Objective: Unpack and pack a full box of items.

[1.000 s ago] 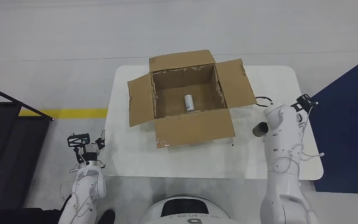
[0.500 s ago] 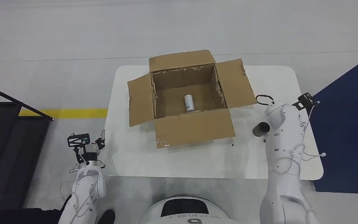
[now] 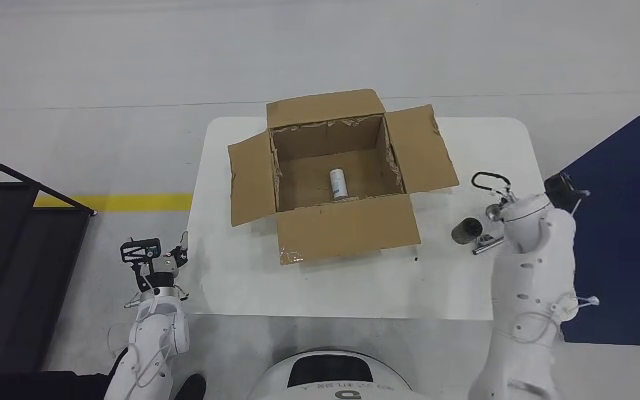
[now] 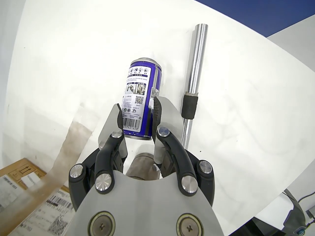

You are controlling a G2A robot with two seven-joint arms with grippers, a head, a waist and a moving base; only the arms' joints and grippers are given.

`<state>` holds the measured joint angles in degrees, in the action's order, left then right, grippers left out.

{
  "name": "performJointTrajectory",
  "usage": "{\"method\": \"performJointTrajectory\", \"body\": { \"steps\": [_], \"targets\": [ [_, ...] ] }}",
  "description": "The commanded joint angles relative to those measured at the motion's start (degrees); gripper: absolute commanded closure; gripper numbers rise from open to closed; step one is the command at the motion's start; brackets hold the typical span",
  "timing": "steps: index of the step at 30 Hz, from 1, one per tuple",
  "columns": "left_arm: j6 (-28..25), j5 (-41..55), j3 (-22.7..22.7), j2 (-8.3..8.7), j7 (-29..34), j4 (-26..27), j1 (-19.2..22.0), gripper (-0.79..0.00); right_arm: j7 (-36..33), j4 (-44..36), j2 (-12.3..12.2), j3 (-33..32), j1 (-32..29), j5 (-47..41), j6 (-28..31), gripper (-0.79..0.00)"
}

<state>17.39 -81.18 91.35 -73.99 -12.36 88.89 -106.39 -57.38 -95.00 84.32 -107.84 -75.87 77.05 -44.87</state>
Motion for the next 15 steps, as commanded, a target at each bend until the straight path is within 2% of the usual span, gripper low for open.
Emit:
{"method": "performJointTrajectory", "body": {
  "steps": [1,4,10,11,13,14,15],
  "targets": [
    [0.00,0.00,0.00,0.00,0.00,0.00,0.00,-0.785,-1.22,-2.40,-0.02,-0.81,-1.10,-2.16,1.08,0.000],
    [0.00,0.00,0.00,0.00,0.00,0.00,0.00,-0.785,-1.46,-3.96,-0.13,-1.87,-2.35,-2.75,1.27,0.000],
    [0.00,0.00,0.00,0.00,0.00,0.00,0.00,-0.785,1.39,-0.74,-0.06,0.16,-0.53,2.09,-3.42,0.000],
    [0.00,0.00,0.00,0.00,0.00,0.00,0.00,-0.785,2.14,-0.03,0.04,0.63,0.05,2.11,-4.17,-0.129],
    [0.00,0.00,0.00,0.00,0.00,0.00,0.00,-0.785,2.71,1.24,0.20,1.56,1.06,1.72,-4.74,-0.237],
    [0.00,0.00,0.00,0.00,0.00,0.00,0.00,-0.785,3.19,2.14,0.27,1.86,1.50,1.74,-5.23,-0.351],
    [0.00,0.00,0.00,0.00,0.00,0.00,0.00,-0.785,3.64,3.13,0.33,2.41,2.00,2.25,-5.67,-0.376]
  ]
}}
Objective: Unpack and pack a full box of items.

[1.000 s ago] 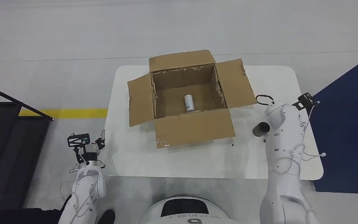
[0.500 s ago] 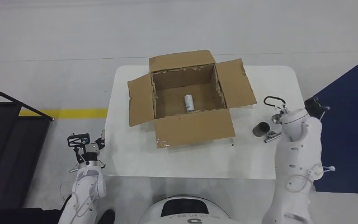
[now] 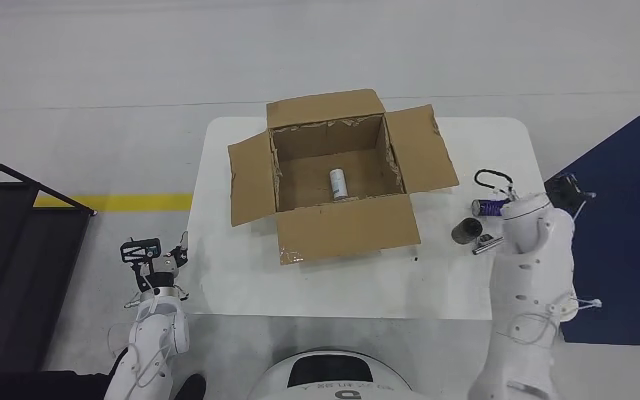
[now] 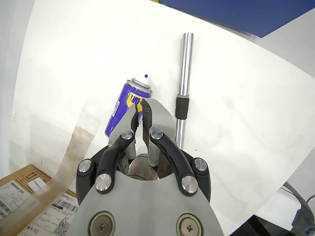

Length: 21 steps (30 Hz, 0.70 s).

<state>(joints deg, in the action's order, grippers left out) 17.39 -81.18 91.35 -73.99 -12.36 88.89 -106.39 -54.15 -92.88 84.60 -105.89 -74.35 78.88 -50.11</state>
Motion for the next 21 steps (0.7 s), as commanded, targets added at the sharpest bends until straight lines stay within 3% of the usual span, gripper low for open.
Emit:
{"method": "performJointTrajectory", "body": {
  "steps": [1,2,5,11,21],
  "targets": [
    [0.00,0.00,0.00,0.00,0.00,0.00,0.00,-0.785,0.74,2.00,0.14,0.97,0.98,0.66,-0.76,-0.437],
    [0.00,0.00,0.00,0.00,0.00,0.00,0.00,-0.785,1.21,2.90,0.22,1.31,1.46,0.86,-1.23,-0.511],
    [0.00,0.00,0.00,0.00,0.00,0.00,0.00,-0.785,2.85,6.00,0.49,2.95,3.15,2.81,-2.87,-0.514],
    [0.00,0.00,0.00,0.00,0.00,0.00,0.00,-0.785,6.10,11.34,1.12,5.26,6.25,5.42,-6.12,-0.391],
    [0.00,0.00,0.00,0.00,0.00,0.00,0.00,-0.785,7.06,21.81,1.88,5.58,11.75,7.55,-7.08,-0.388]
  ]
}}
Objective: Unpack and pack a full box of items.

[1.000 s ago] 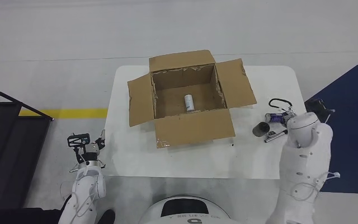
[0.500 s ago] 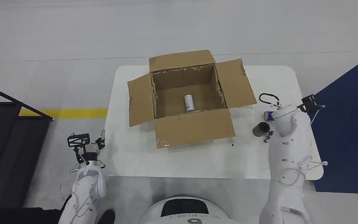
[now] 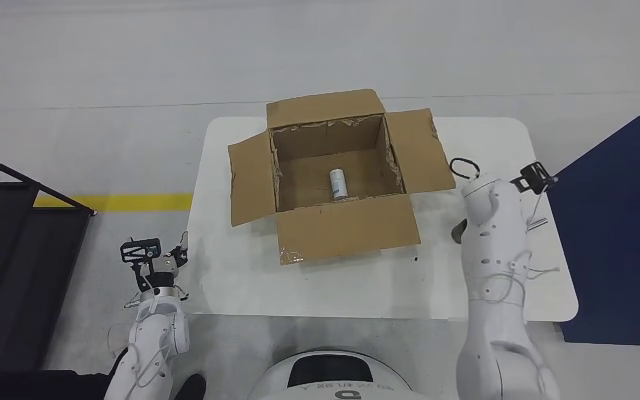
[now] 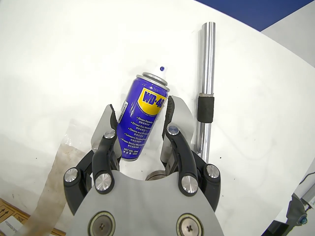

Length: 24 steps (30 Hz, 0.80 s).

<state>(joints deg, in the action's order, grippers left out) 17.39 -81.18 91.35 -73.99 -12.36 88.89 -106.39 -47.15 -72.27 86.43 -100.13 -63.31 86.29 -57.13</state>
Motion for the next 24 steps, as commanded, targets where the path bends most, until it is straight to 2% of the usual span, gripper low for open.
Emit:
{"method": "performJointTrajectory", "body": {
  "steps": [1,5,9,12,13,19,22,24],
  "targets": [
    [0.00,0.00,0.00,0.00,0.00,0.00,0.00,-0.785,0.12,2.04,0.11,-0.34,1.24,0.29,-0.12,-0.385],
    [0.00,0.00,0.00,0.00,0.00,0.00,0.00,-0.785,0.13,4.38,0.34,-0.79,2.67,1.15,-0.13,-0.366],
    [0.00,0.00,0.00,0.00,0.00,0.00,0.00,-0.785,-0.04,5.35,0.60,-1.12,3.31,1.92,0.03,-0.296],
    [0.00,0.00,0.00,0.00,0.00,0.00,0.00,-0.785,-0.43,4.73,0.82,-1.57,3.25,1.99,0.43,-0.135],
    [0.00,0.00,0.00,0.00,0.00,0.00,0.00,-0.785,-0.56,4.01,0.89,-1.94,3.08,1.62,0.56,0.000],
    [0.00,0.00,0.00,0.00,0.00,0.00,0.00,-0.785,-2.55,-5.17,1.37,-5.01,-0.37,-3.59,2.54,0.000],
    [0.00,0.00,0.00,0.00,0.00,0.00,0.00,-0.785,-3.26,-13.64,1.62,-7.63,-3.27,-8.43,3.26,0.000],
    [0.00,0.00,0.00,0.00,0.00,0.00,0.00,-0.785,-3.58,-22.27,1.99,-9.60,-6.25,-15.15,4.07,0.000]
  ]
}}
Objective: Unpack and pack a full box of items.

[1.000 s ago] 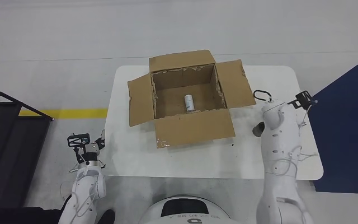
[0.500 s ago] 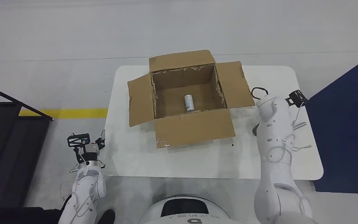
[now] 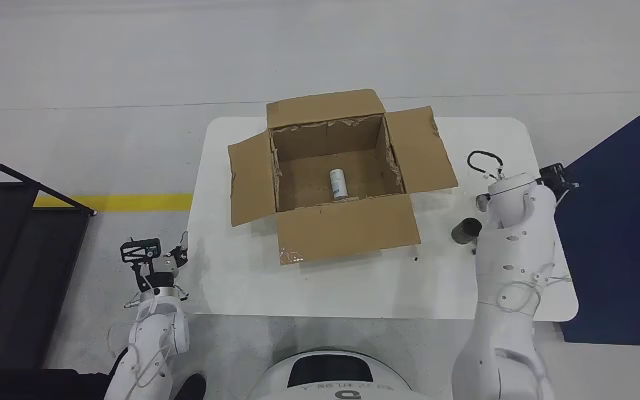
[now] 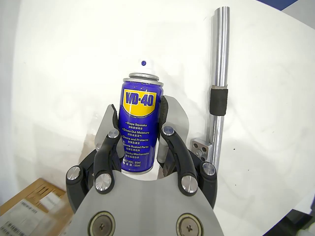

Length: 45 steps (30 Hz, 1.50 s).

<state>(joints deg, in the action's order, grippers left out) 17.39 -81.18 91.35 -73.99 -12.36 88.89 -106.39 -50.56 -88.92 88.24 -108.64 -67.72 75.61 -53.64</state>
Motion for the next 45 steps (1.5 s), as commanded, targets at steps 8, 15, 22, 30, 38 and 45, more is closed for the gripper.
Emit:
{"method": "performJointTrajectory", "body": {
  "steps": [8,15,22,30,38,45],
  "targets": [
    [0.00,0.00,0.00,0.00,0.00,0.00,0.00,-0.785,1.87,-27.59,1.84,-7.74,-15.35,-35.93,13.69,0.000],
    [0.00,0.00,0.00,0.00,0.00,0.00,0.00,-0.785,-6.29,-31.38,1.57,-7.15,-18.52,-51.83,21.51,0.000],
    [0.00,0.00,0.00,0.00,0.00,0.00,0.00,-0.785,-16.47,-27.81,0.06,6.50,-14.45,-46.72,24.35,0.000],
    [0.00,0.00,0.00,0.00,0.00,0.00,0.00,-0.785,-5.93,-22.65,-0.15,25.48,-9.59,-25.92,19.46,0.000],
    [0.00,0.00,0.00,0.00,0.00,0.00,0.00,-0.785,11.82,-17.41,0.77,37.83,-8.05,-13.94,14.95,0.000],
    [0.00,0.00,0.00,0.00,0.00,0.00,0.00,-0.785,24.19,-5.06,2.41,47.03,-3.87,-8.74,11.08,0.000]
  ]
}}
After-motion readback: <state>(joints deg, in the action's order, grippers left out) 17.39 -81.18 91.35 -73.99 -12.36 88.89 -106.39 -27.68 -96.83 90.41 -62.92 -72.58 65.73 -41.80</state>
